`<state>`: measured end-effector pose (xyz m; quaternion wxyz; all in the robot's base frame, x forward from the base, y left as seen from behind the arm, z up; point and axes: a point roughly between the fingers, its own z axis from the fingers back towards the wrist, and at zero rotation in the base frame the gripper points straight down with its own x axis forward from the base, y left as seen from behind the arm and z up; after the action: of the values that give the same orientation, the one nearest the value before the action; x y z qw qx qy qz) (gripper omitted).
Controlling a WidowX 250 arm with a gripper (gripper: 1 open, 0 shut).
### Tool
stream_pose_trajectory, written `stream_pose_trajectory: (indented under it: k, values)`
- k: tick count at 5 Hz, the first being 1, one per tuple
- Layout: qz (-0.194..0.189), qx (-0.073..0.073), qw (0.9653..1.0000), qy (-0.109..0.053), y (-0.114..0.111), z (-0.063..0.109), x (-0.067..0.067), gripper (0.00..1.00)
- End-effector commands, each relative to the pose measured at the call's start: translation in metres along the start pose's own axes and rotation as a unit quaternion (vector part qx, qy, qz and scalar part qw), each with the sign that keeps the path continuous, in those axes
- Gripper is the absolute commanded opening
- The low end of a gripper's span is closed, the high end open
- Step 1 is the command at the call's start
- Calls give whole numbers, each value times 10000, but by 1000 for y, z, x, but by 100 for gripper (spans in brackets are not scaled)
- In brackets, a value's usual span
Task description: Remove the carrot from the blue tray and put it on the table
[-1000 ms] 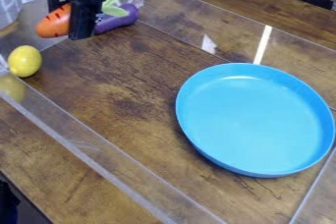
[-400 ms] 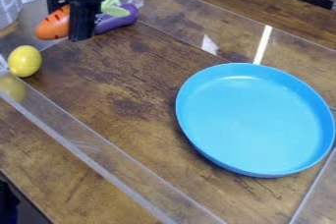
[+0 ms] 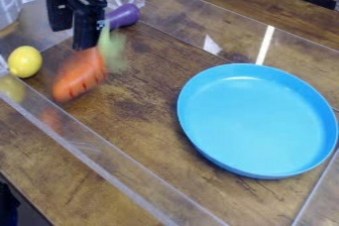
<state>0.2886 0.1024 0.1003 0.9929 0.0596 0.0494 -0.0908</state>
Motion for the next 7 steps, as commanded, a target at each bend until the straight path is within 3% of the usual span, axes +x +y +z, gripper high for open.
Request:
stream_pose_trajectory:
  k: [1,4,7]
  values:
    - [142,111,9995,-278,20,8,-5,100]
    - [-435,-22,9978,-493,9,-20,11,100]
    - [-527,-138,9965,-641,10,-44,22,100]
